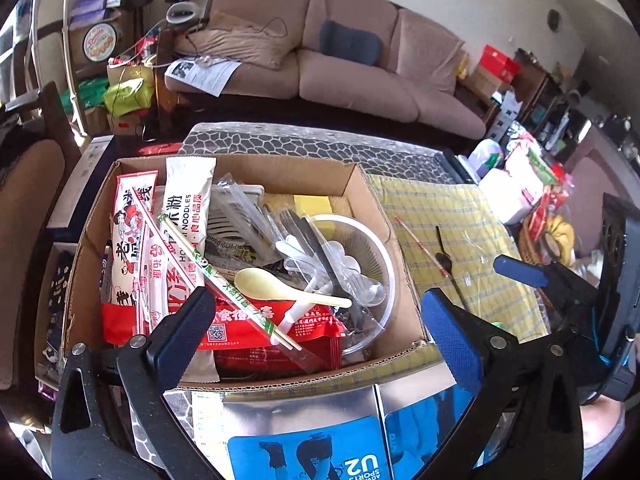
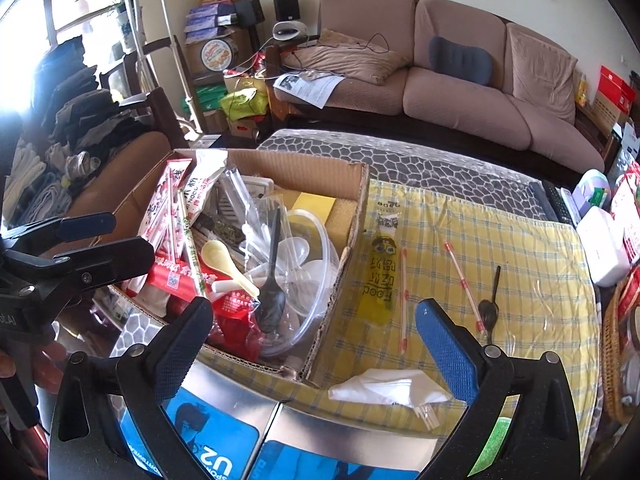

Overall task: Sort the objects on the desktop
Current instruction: 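Move both grippers back from the box to the tablecloth, then grasp a clear plastic spoon with the right gripper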

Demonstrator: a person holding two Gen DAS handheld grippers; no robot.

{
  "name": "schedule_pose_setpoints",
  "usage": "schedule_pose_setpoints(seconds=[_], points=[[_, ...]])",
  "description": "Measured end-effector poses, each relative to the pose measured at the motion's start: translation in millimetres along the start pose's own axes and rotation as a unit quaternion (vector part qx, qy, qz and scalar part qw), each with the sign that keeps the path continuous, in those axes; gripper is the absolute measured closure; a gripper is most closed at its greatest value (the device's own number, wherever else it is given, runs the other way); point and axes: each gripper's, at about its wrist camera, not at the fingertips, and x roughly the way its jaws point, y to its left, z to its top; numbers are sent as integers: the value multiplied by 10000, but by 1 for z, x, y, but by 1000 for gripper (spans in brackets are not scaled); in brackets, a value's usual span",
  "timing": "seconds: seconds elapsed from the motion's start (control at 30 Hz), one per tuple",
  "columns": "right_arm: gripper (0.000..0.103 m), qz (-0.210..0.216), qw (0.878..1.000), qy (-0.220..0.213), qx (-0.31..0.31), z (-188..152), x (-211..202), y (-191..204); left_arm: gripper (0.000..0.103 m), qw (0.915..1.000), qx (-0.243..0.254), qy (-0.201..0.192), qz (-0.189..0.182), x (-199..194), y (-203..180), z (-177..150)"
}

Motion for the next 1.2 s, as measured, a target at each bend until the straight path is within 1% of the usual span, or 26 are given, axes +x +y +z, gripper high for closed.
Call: schedule_pose_setpoints(seconds=[0.07,0.2,0.3,0.4,0.5,0.6,0.73,0.8,0.9,0.97,1.03,1.1,1.17,1.2], points=[[0,-43,9999,-26,102,-4,-7,-16,0,9999,135,38,3,3,-13,1],[0,-260,9990,8,377,-11,-21,-64,0,9993,303,133,-151,14,-42,2],[0,-437,9970,12,635,-20,-33,-105,0,9981,481,257,-286,29,-67,2],[0,-621,9942,28,880,-29,-42,-144,0,9962,708,405,-313,47,-95,0],[0,-711,9914,27,1096,-42,-48,-179,0,9943,858,489,-411,64,-123,1],[0,-781,9889,79,1259,-53,-47,-208,0,9921,990,586,-492,83,-149,2],[0,-794,9869,187,1395,-68,-38,-238,0,9898,1104,747,-506,113,-179,3],[0,-795,9856,224,1475,-74,-31,-251,0,9888,1162,804,-487,127,-192,3],[0,-755,9827,290,1664,-85,-19,-270,2,9873,1154,946,-554,151,-206,1],[3,-702,9813,290,1768,-92,-12,-282,6,9871,1105,1033,-522,167,-212,0],[7,-679,9809,277,1803,-98,-5,-289,7,9869,1045,1112,-528,184,-216,-1],[14,-637,9808,305,1816,-103,4,-295,8,9855,1019,1248,-533,202,-220,-1],[26,-615,9817,338,1772,-108,13,-298,13,9841,1055,1342,-500,221,-227,-1],[28,-611,9823,355,1737,-111,17,-299,14,9835,1092,1367,-458,230,-230,0]])
